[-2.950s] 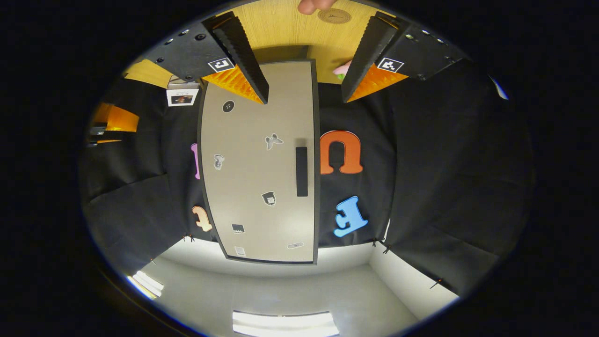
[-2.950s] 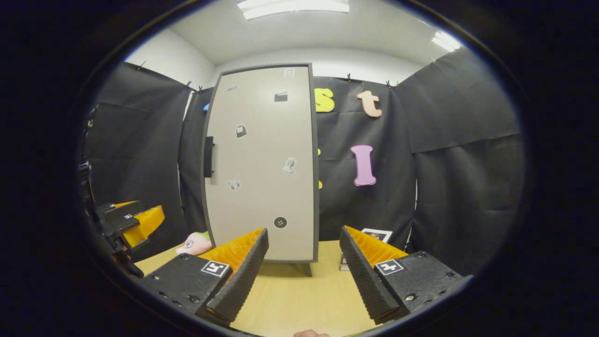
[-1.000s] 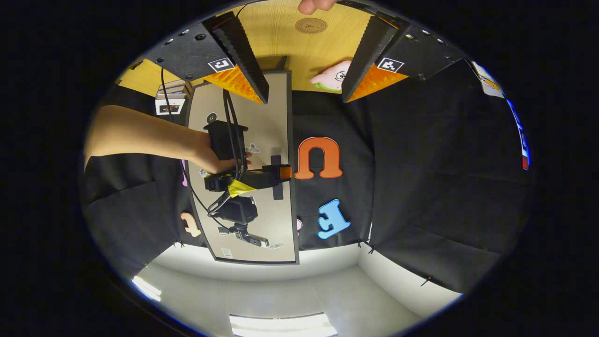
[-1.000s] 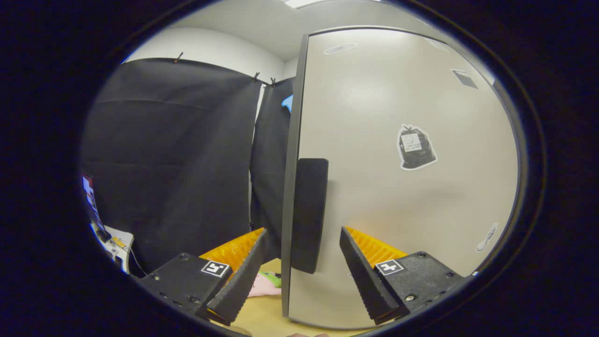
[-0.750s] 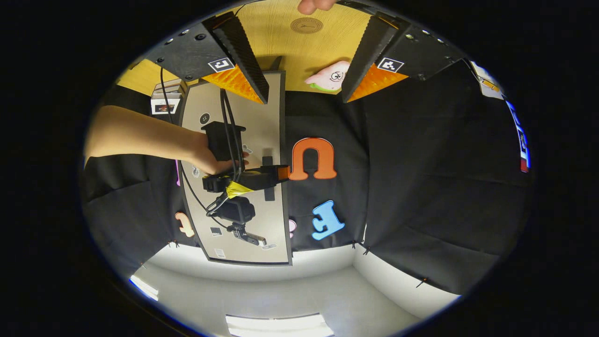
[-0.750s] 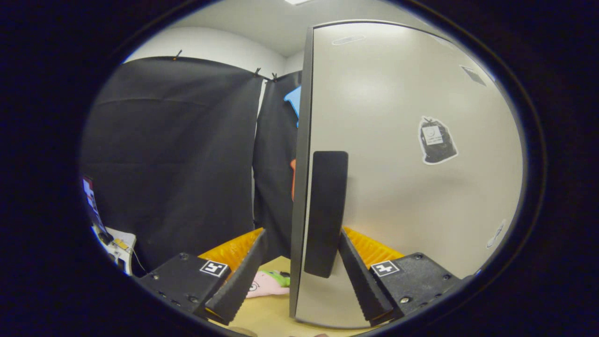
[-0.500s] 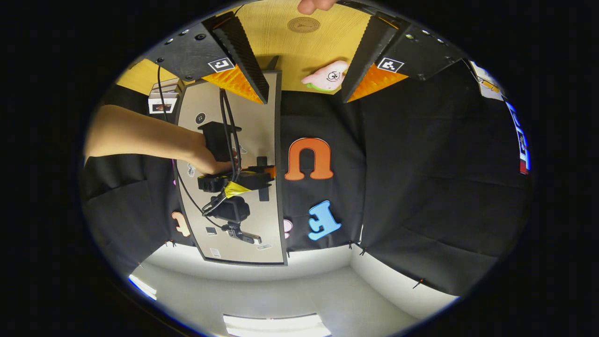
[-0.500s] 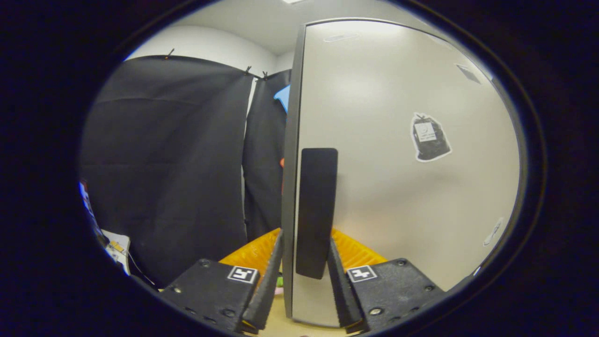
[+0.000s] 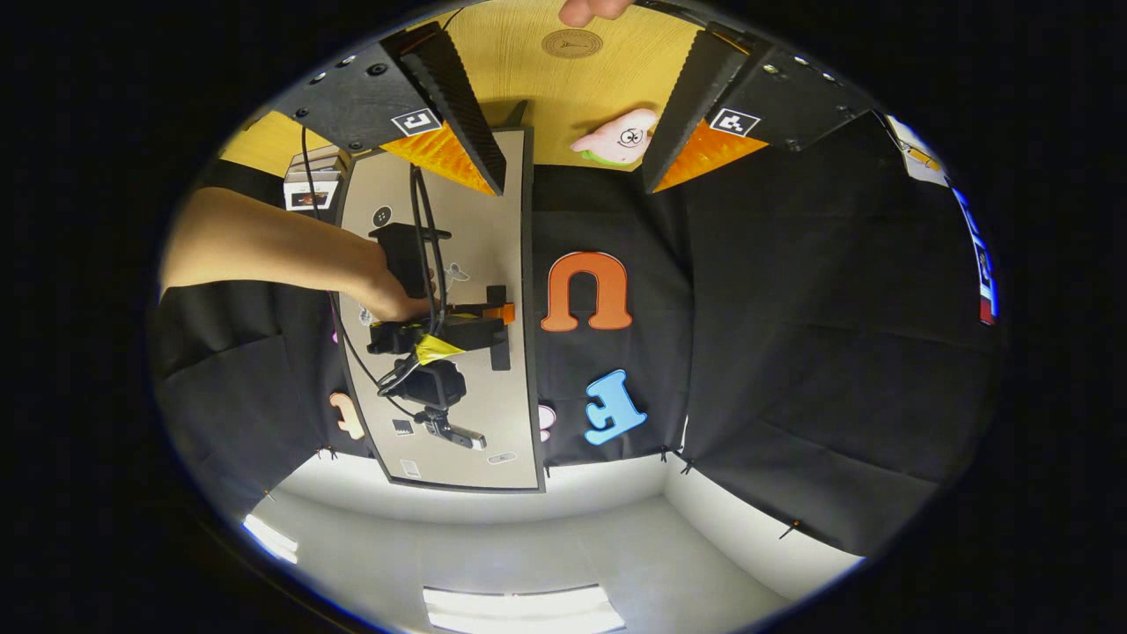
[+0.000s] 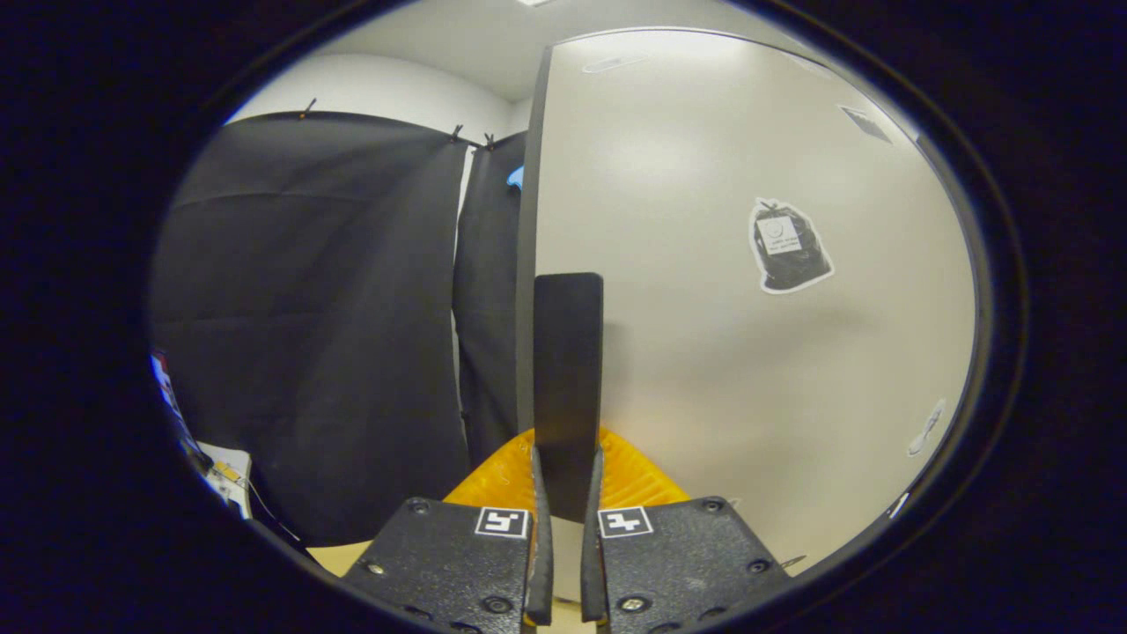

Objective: Open the cabinet door with the right hand, grasp the bottle in the cabinet with the left hand and place it on the coaster, then close the cabinet door with the right hand.

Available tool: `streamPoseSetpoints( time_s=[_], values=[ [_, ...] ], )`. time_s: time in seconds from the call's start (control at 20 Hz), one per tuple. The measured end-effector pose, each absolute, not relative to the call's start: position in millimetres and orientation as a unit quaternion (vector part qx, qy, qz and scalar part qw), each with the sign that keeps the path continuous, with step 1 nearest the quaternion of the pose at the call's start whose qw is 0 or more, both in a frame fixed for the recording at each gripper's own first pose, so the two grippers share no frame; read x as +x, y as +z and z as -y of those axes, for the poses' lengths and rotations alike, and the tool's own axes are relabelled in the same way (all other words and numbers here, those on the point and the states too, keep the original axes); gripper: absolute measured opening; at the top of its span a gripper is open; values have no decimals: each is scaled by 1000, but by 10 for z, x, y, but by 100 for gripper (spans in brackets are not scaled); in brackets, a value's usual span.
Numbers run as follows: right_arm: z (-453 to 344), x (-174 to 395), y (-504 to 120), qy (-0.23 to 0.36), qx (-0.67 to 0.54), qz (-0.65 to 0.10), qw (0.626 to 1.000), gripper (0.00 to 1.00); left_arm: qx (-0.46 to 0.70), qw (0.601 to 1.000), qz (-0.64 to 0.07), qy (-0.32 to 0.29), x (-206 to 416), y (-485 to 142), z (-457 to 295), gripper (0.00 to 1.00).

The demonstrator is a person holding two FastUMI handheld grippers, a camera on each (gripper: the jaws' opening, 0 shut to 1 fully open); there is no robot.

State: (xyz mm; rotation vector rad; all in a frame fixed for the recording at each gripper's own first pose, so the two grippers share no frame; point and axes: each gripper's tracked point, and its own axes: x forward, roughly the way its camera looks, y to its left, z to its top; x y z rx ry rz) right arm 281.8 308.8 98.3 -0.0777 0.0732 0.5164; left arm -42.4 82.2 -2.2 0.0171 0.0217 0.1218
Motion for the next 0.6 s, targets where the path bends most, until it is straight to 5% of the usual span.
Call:
streamPoseSetpoints(
  time_s=[0.6],
  values=[
    [-2836, 2395, 1014, 335, -32, -23, 941, 16, 10, 997, -23, 69, -496, -115, -826, 94]
  ],
)
